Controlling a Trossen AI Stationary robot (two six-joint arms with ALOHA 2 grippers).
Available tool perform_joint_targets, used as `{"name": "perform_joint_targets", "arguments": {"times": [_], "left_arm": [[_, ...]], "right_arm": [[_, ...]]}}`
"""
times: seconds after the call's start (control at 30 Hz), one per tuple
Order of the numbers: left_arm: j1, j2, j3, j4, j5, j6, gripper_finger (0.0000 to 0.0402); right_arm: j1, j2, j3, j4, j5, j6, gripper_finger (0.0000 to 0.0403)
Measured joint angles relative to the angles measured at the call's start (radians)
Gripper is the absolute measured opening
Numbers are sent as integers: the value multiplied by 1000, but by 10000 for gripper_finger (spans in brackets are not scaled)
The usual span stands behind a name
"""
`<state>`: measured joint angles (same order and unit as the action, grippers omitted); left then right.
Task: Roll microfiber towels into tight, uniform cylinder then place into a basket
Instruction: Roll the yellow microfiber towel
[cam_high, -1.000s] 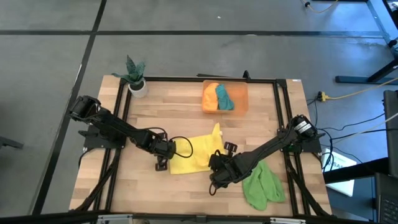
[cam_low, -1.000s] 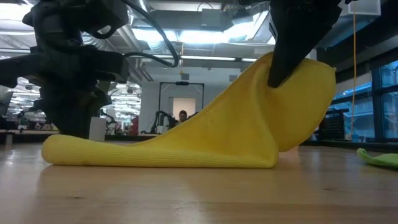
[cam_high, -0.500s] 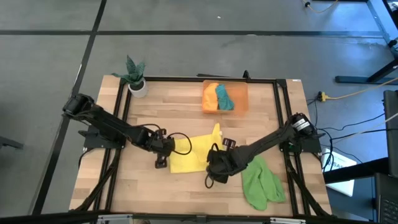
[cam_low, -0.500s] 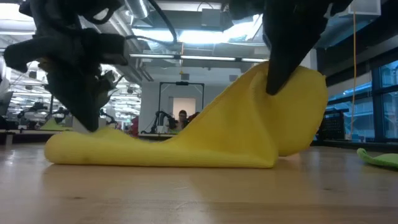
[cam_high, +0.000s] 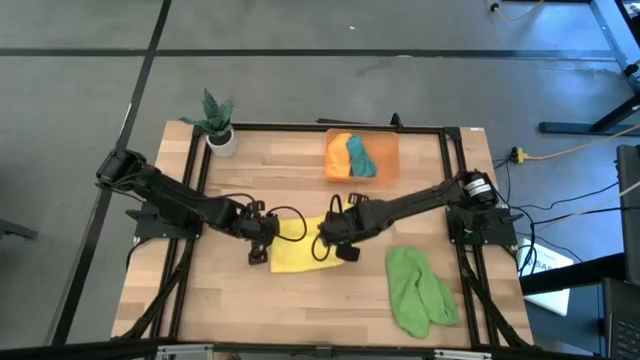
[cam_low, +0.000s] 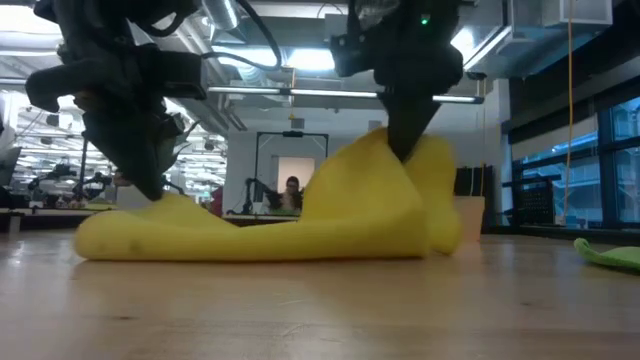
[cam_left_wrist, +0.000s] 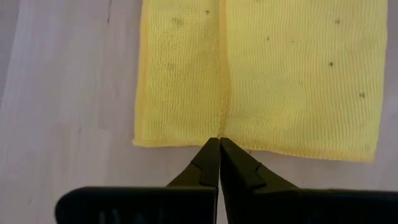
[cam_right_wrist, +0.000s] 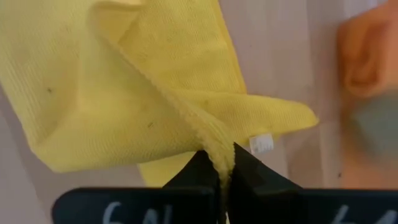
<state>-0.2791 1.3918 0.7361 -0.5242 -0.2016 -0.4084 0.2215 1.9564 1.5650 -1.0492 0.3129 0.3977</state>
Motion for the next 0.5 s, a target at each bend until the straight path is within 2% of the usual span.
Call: {"name": "perform_joint_targets", "arguments": {"times": [0.23,0.5], "left_arm": [[6,0,0,-4,-23,-5,0],[6,0,0,-26,-101,-24,0]], "right_arm": [[-74,0,0,-21,28,-37,12],[-94,0,0,-21,19,-66,12]]}}
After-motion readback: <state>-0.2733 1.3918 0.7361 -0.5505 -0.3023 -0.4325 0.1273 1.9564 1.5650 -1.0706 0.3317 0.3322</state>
